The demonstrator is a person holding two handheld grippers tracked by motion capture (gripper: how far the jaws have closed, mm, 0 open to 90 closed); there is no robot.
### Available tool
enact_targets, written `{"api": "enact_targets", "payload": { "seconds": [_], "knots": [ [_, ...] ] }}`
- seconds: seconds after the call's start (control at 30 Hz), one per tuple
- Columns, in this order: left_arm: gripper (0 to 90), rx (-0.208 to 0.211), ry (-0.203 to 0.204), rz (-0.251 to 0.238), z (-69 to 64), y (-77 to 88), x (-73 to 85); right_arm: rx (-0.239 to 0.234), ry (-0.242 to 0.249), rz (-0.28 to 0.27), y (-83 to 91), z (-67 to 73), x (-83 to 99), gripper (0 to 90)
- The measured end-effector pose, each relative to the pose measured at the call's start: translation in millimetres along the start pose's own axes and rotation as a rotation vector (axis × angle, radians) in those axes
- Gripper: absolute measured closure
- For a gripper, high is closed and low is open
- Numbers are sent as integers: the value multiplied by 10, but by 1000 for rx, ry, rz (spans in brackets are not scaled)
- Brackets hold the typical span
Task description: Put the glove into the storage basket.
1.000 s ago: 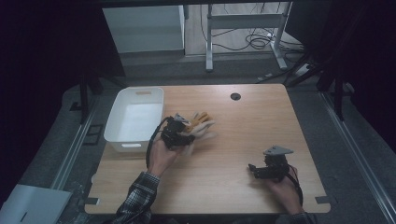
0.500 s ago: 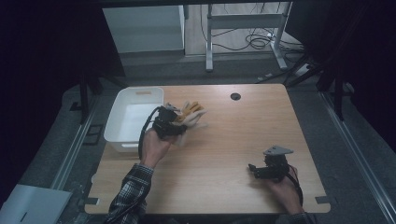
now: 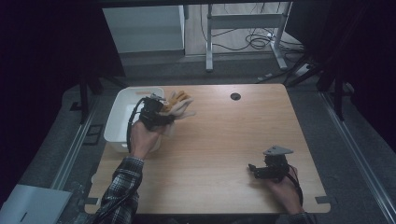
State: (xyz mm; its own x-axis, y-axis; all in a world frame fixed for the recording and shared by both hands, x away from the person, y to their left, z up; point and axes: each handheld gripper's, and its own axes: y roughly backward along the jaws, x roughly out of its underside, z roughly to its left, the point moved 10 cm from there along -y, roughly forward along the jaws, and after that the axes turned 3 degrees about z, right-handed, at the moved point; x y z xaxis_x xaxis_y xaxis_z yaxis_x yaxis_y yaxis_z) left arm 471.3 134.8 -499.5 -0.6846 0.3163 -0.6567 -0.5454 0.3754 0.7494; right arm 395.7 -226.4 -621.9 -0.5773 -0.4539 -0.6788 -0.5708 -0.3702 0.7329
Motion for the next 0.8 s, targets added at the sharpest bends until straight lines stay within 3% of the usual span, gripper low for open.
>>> {"api": "enact_targets", "payload": {
  "seconds": [0.33, 0.8],
  "knots": [
    [607, -57, 71, -27, 406, 142, 50, 0, 0, 0, 0, 0, 0, 101],
    [606, -134, 162, -51, 904, 196, 234, 0, -2, 2, 1, 2, 2, 101]
  ]
}}
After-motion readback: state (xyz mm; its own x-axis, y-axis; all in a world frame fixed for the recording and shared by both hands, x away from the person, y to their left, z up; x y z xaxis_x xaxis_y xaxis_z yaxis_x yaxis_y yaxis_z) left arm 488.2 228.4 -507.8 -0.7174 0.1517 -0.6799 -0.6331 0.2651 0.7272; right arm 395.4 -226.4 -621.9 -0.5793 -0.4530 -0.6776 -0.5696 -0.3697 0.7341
